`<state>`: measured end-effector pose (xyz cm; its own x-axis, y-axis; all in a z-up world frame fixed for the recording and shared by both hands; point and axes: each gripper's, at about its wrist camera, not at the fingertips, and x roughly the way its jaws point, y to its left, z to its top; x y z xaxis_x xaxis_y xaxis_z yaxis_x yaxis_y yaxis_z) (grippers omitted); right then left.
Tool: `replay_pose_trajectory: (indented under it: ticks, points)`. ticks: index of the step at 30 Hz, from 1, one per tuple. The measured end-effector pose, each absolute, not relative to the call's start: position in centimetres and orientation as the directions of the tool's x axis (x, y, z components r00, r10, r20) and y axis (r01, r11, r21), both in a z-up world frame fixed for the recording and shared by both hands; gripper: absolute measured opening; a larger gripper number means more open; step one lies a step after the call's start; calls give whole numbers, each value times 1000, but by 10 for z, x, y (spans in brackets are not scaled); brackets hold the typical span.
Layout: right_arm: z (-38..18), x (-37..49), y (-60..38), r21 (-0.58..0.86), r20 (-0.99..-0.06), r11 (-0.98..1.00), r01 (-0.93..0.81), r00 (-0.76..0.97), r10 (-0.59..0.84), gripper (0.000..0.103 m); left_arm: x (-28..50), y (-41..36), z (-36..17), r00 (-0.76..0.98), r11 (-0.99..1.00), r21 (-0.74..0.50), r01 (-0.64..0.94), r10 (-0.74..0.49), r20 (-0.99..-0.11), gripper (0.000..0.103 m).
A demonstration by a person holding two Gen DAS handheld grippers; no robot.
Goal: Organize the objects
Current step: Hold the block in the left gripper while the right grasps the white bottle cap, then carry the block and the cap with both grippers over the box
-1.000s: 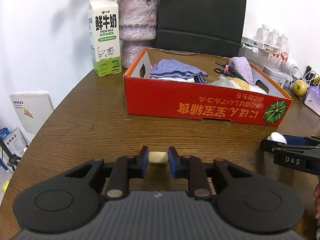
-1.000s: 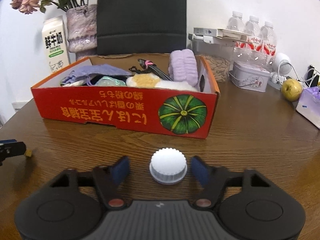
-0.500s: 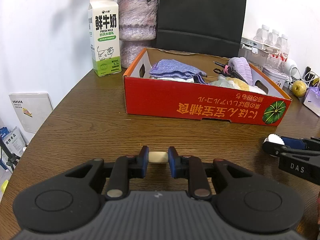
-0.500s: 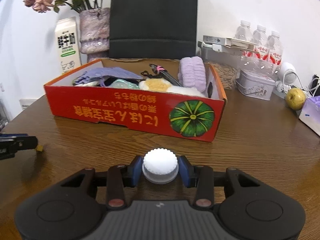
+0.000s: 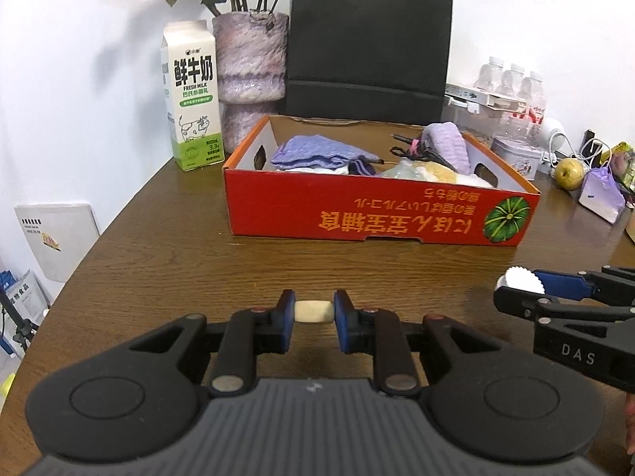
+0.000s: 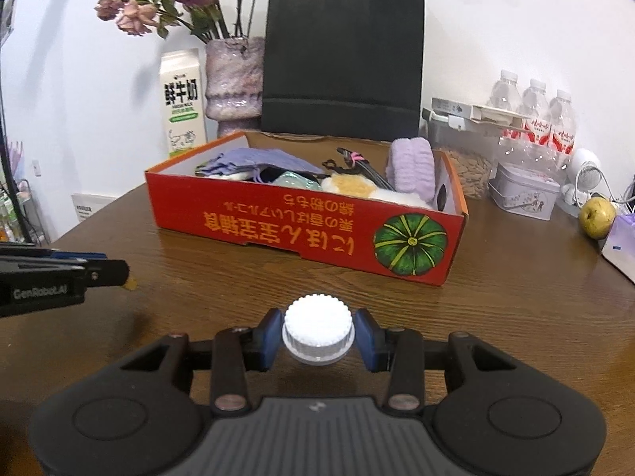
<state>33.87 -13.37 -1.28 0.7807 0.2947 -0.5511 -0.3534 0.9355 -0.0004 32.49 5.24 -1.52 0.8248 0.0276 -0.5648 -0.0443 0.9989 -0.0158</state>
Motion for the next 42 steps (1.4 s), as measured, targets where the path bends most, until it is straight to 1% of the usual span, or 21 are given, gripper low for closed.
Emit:
replay_pose_trajectory:
  ticks: [4, 11, 18, 36, 42]
  points:
    - [-7, 331, -132, -3, -534, 931, -365, 787, 308, 39, 317, 44, -10, 837, 999, -1, -45, 37, -545, 22]
    - [8, 326, -131, -7, -499, 928, -373, 805, 319, 39, 315, 37, 5, 853, 996, -38, -76, 45, -520, 22]
    - [22, 329, -127, -18, -473, 921, -389, 815, 335, 39, 325, 29, 16, 862, 995, -42, -95, 61, -504, 22]
    - [34, 373, -121, 7, -441, 918, -397, 823, 359, 39, 369, 34, 30, 864, 990, -60, -126, 80, -497, 22]
    - [36, 389, -120, 3, -441, 919, -395, 824, 356, 39, 388, 37, 38, 876, 990, -68, -125, 78, -477, 22]
